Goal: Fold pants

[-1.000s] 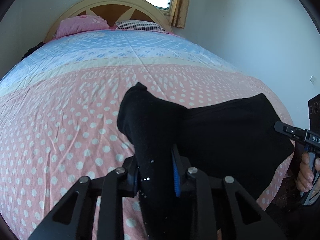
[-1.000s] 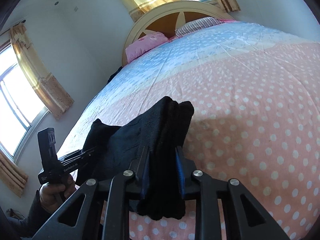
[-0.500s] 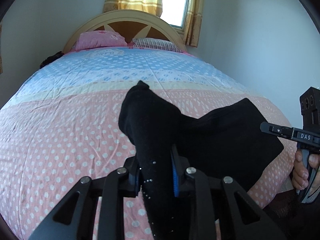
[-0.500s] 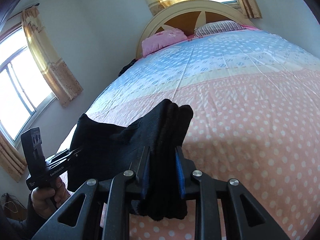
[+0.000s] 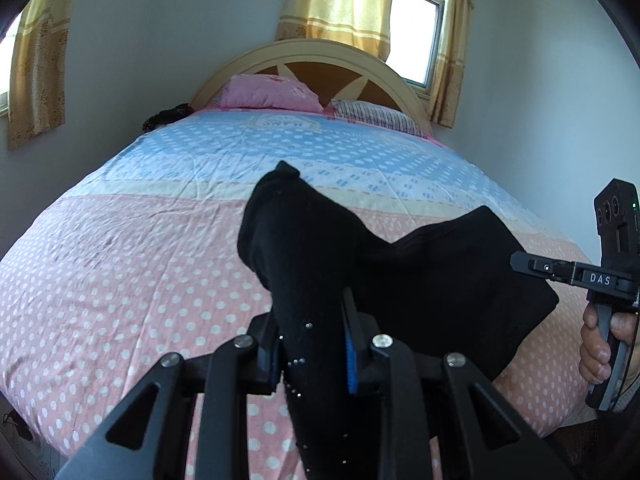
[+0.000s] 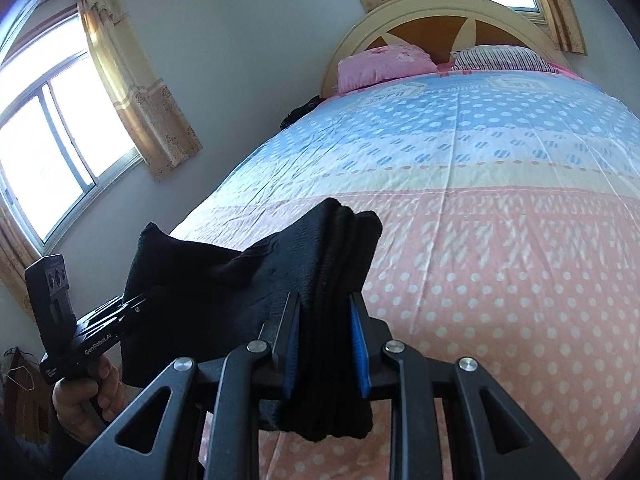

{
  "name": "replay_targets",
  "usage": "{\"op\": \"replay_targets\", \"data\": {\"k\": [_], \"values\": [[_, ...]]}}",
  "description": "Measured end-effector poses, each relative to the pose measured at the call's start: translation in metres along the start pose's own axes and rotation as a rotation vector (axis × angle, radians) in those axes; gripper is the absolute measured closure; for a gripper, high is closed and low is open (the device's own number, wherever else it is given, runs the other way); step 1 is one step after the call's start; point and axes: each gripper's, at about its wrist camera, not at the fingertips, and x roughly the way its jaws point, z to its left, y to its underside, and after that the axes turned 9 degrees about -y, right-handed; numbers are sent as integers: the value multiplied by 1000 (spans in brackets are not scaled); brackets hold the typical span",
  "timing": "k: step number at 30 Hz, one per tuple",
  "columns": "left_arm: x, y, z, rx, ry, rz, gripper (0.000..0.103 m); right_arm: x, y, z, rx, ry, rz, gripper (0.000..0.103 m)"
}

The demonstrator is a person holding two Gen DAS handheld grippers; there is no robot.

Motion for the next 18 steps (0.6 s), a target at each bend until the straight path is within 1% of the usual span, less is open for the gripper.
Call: {"op": "replay_targets", "data": {"k": [6, 10, 18], "values": [[1, -2, 25, -42, -48, -9, 79, 34, -16, 12, -21, -34, 20, 79], [1, 1, 38, -67, -81, -7, 79, 59, -25, 19, -35, -48, 50, 79], [1, 9, 63, -110, -126, 12, 79, 96, -31, 26, -53, -72, 102, 79]]}}
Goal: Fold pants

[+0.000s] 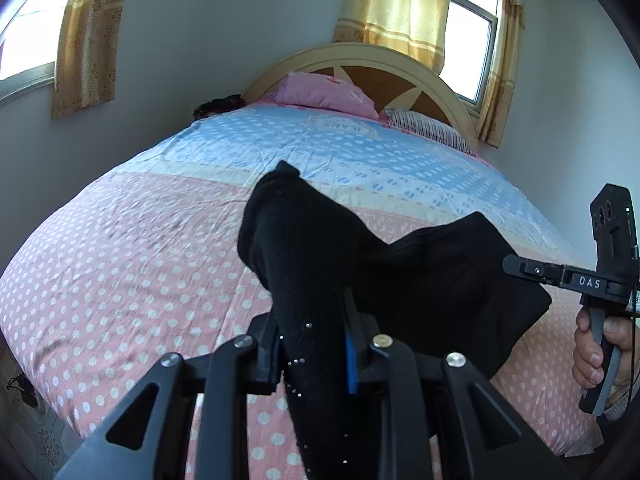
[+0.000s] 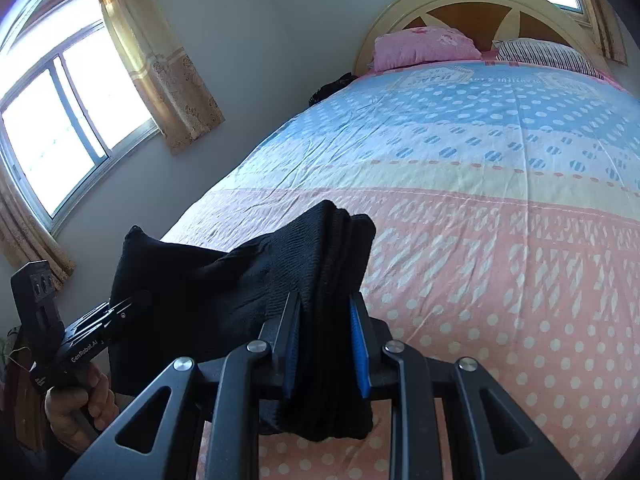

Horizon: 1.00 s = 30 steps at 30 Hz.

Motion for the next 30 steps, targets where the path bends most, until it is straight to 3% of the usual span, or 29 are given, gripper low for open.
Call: {"op": "replay_targets", "data": {"k": [13, 27, 30], "values": [[19, 11, 27, -51, -33, 52, 79, 48, -8, -2, 7, -23, 59, 79], [36, 22, 38, -54, -39, 95, 78, 72, -5, -21, 58, -14, 90, 79], [40, 26, 38, -53, -54, 106, 72, 77, -4, -28, 76, -15, 108, 79]]}}
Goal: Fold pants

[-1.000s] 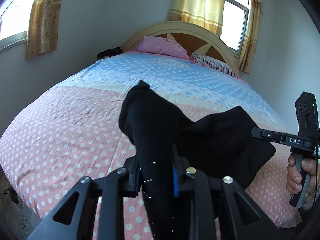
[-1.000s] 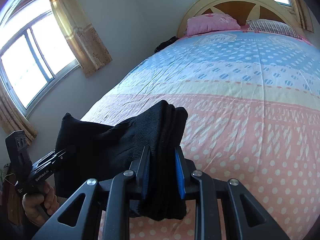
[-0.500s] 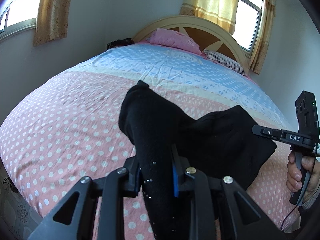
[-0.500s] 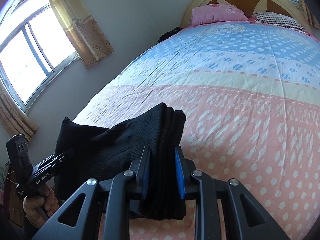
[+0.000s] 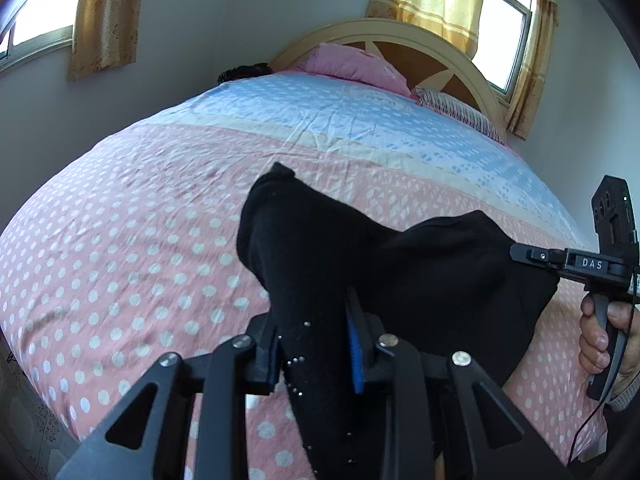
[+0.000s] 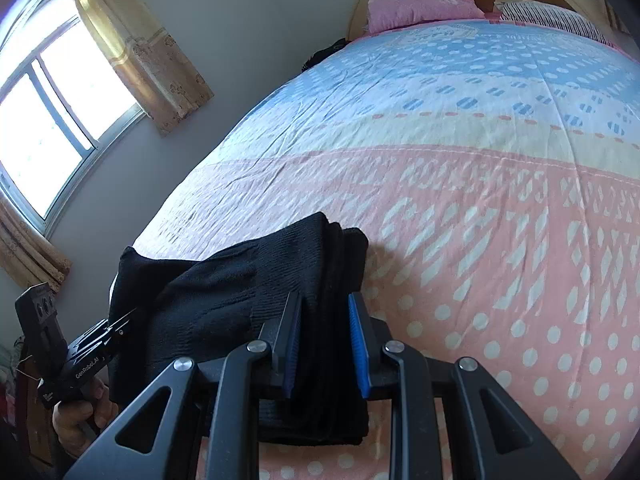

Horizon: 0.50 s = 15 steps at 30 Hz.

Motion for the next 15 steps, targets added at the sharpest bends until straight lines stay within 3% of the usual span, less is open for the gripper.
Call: {"op": "replay_targets", "data": {"k": [2, 4, 10, 15], "values": [[1, 3, -3, 23, -31, -8, 56, 3, 1, -5, 8, 3, 16, 78], [2, 6, -5, 50, -111, -20, 40, 6, 3, -12, 37, -4, 26, 73], [9, 15, 6, 22, -127, -13, 23, 8, 6, -26, 88, 6, 17, 53], [7, 19, 17, -30, -109, 11, 15, -1, 12, -34, 146, -12, -10, 49]]}}
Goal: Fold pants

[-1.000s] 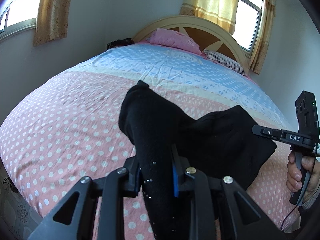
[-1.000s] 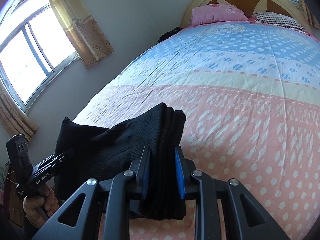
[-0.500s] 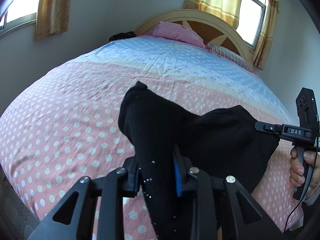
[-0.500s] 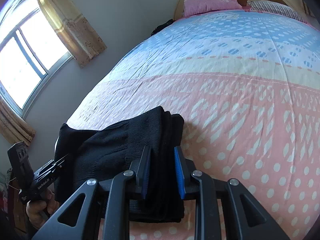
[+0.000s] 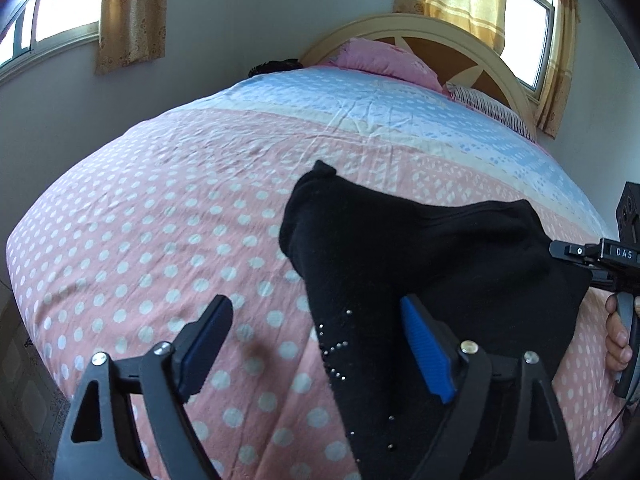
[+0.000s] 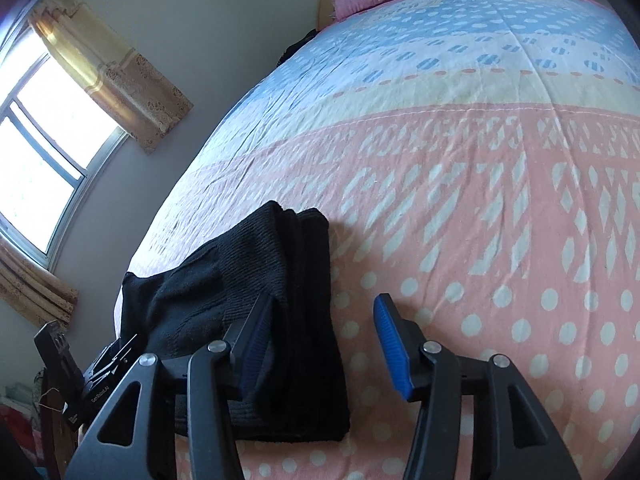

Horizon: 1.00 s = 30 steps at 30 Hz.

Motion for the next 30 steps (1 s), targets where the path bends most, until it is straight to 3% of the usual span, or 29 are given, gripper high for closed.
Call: {"op": "replay_targets", "data": {"k": [5, 8, 15, 18, 21, 26, 30], "values": [[-20, -1, 7, -27, -60, -20, 13, -44, 9, 4, -15, 152, -105, 46], [-43, -6, 8, -41, -96, -81, 13, -83, 22, 11, -22, 177, -163, 46], [-93, -17, -5, -61, -35, -181, 6, -167, 66, 48, -151, 253, -264, 45], [-109, -17, -13, -56, -11, -206, 5, -196, 84, 70, -215, 266, -331, 40], [-121, -16, -25, -35, 1, -224, 5, -214, 96, 89, -276, 276, -401, 36], [-140, -15, -37, -13, 14, -267, 2, -223, 103, 121, -398, 294, -435, 34], [-147, -15, -41, -8, 29, -293, 1, -223, 105, 129, -421, 282, -432, 34]]}}
